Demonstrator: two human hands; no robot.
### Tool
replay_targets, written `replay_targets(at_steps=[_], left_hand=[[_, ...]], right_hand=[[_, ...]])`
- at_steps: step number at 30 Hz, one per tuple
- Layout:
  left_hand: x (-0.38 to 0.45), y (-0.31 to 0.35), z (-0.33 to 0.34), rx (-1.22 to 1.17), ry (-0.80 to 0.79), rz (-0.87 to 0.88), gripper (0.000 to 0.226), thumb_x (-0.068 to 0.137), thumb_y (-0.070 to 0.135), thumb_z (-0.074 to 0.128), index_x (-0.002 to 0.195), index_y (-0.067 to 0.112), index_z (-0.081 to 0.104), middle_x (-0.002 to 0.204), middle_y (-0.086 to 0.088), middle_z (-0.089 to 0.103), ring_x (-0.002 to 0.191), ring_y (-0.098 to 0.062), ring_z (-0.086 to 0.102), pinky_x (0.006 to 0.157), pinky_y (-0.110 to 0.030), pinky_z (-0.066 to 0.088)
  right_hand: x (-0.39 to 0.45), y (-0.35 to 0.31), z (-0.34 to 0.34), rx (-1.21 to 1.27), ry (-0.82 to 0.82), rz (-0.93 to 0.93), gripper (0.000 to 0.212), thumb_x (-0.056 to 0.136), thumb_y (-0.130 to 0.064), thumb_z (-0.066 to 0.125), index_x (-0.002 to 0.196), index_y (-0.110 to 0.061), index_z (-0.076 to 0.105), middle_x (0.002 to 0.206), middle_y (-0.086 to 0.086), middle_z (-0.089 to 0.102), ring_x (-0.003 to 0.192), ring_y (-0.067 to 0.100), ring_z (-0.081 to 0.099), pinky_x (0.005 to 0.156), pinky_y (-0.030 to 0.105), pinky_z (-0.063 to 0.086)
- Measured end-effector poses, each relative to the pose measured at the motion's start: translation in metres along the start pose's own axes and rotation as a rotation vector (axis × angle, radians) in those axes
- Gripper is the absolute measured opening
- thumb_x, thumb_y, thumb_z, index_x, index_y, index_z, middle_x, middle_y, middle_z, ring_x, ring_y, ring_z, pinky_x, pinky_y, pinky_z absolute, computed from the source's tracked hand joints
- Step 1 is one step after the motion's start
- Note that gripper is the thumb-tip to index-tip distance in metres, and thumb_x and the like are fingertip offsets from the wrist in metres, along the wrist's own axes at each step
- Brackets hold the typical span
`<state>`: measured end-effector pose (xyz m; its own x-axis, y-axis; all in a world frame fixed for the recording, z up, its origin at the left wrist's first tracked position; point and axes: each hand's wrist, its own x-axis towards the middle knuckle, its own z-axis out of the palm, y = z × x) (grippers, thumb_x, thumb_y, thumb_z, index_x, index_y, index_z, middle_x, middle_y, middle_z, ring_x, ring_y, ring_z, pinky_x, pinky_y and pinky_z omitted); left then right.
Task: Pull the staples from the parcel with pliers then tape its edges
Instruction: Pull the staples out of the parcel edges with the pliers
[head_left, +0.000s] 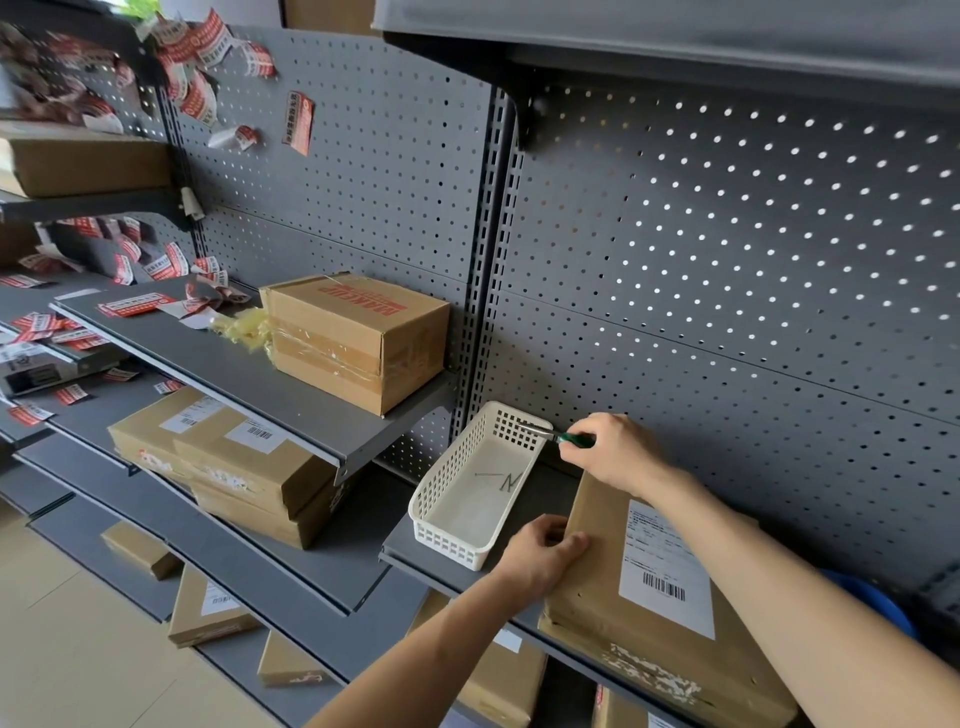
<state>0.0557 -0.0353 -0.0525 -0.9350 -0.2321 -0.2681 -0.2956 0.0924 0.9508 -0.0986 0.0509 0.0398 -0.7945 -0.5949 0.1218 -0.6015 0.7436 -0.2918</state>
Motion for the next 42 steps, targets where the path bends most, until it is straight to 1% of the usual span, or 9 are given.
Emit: replay_targets(at_steps=[8, 17, 22, 24, 28, 31, 34, 39, 42], left_hand=[[0.007, 0.001, 0.002, -0.030, -0.013, -0.039, 0.052, 0.092, 0.049, 0.067, 0.136, 0.023, 0.057, 0.124, 0.003, 0.067, 0.109, -0.015, 0.068, 0.097, -0.032, 0.056], [0.016, 0.008, 0.002, -0.045, -0.039, -0.116, 0.044, 0.094, 0.030, 0.070, 0.132, 0.015, 0.055, 0.113, 0.001, 0.065, 0.102, -0.018, 0.066, 0.090, -0.033, 0.055], [0.018, 0.010, 0.003, -0.019, -0.018, -0.134, 0.042, 0.094, 0.025, 0.068, 0.131, 0.012, 0.052, 0.104, 0.001, 0.064, 0.091, -0.014, 0.065, 0.069, -0.025, 0.053], [0.019, 0.012, 0.005, -0.011, -0.009, -0.140, 0.045, 0.094, 0.024, 0.068, 0.133, 0.011, 0.051, 0.107, -0.002, 0.065, 0.092, -0.016, 0.065, 0.067, -0.025, 0.053], [0.023, 0.018, 0.010, 0.034, 0.011, -0.131, 0.050, 0.092, 0.025, 0.067, 0.138, 0.013, 0.048, 0.115, -0.006, 0.064, 0.097, -0.022, 0.067, 0.076, -0.034, 0.058], [0.025, 0.023, 0.014, 0.052, 0.014, -0.136, 0.053, 0.093, 0.025, 0.065, 0.140, 0.014, 0.044, 0.115, -0.009, 0.065, 0.096, -0.024, 0.068, 0.073, -0.033, 0.057], [0.030, 0.025, 0.017, 0.080, 0.005, -0.152, 0.055, 0.091, 0.029, 0.063, 0.141, 0.016, 0.043, 0.116, -0.009, 0.065, 0.099, -0.026, 0.068, 0.085, -0.040, 0.059], [0.042, 0.023, 0.018, 0.109, 0.020, -0.182, 0.072, 0.073, 0.043, 0.060, 0.139, 0.018, 0.043, 0.117, -0.010, 0.064, 0.101, -0.030, 0.068, 0.092, -0.049, 0.059], [0.051, 0.019, 0.017, 0.116, 0.021, -0.186, 0.080, 0.068, 0.048, 0.059, 0.140, 0.018, 0.043, 0.118, -0.011, 0.064, 0.101, -0.032, 0.068, 0.091, -0.050, 0.059]], right_hand=[[-0.020, 0.013, -0.013, -0.047, 0.045, 0.015, 0.037, 0.094, -0.057, 0.057, 0.118, -0.034, 0.073, 0.114, -0.013, 0.065, 0.100, 0.016, 0.062, 0.088, 0.038, 0.056], [-0.053, 0.041, -0.029, -0.047, 0.099, 0.098, 0.041, 0.099, -0.056, 0.056, 0.126, -0.030, 0.071, 0.122, -0.010, 0.064, 0.101, 0.017, 0.062, 0.084, 0.036, 0.055], [-0.075, 0.058, -0.039, -0.049, 0.111, 0.150, 0.043, 0.100, -0.058, 0.053, 0.129, -0.030, 0.069, 0.122, -0.012, 0.061, 0.101, 0.014, 0.060, 0.081, 0.034, 0.051], [-0.087, 0.066, -0.046, -0.044, 0.126, 0.178, 0.043, 0.100, -0.058, 0.053, 0.128, -0.030, 0.069, 0.121, -0.012, 0.061, 0.101, 0.014, 0.061, 0.082, 0.034, 0.052], [-0.112, 0.085, -0.056, -0.033, 0.152, 0.232, 0.044, 0.100, -0.057, 0.053, 0.129, -0.029, 0.069, 0.118, -0.013, 0.060, 0.099, 0.014, 0.061, 0.082, 0.034, 0.052], [-0.133, 0.101, -0.063, -0.033, 0.172, 0.288, 0.045, 0.100, -0.056, 0.053, 0.132, -0.028, 0.068, 0.122, -0.011, 0.061, 0.105, 0.015, 0.061, 0.082, 0.033, 0.050], [-0.155, 0.118, -0.068, -0.037, 0.183, 0.340, 0.042, 0.101, -0.054, 0.054, 0.131, -0.028, 0.068, 0.122, -0.010, 0.061, 0.106, 0.016, 0.061, 0.079, 0.033, 0.048], [-0.192, 0.150, -0.069, -0.030, 0.202, 0.431, 0.049, 0.098, -0.060, 0.052, 0.134, -0.030, 0.067, 0.126, -0.014, 0.060, 0.111, 0.015, 0.062, 0.087, 0.037, 0.055], [-0.214, 0.164, -0.069, -0.051, 0.209, 0.481, 0.045, 0.099, -0.058, 0.053, 0.133, -0.030, 0.067, 0.127, -0.013, 0.060, 0.112, 0.015, 0.062, 0.083, 0.034, 0.053]])
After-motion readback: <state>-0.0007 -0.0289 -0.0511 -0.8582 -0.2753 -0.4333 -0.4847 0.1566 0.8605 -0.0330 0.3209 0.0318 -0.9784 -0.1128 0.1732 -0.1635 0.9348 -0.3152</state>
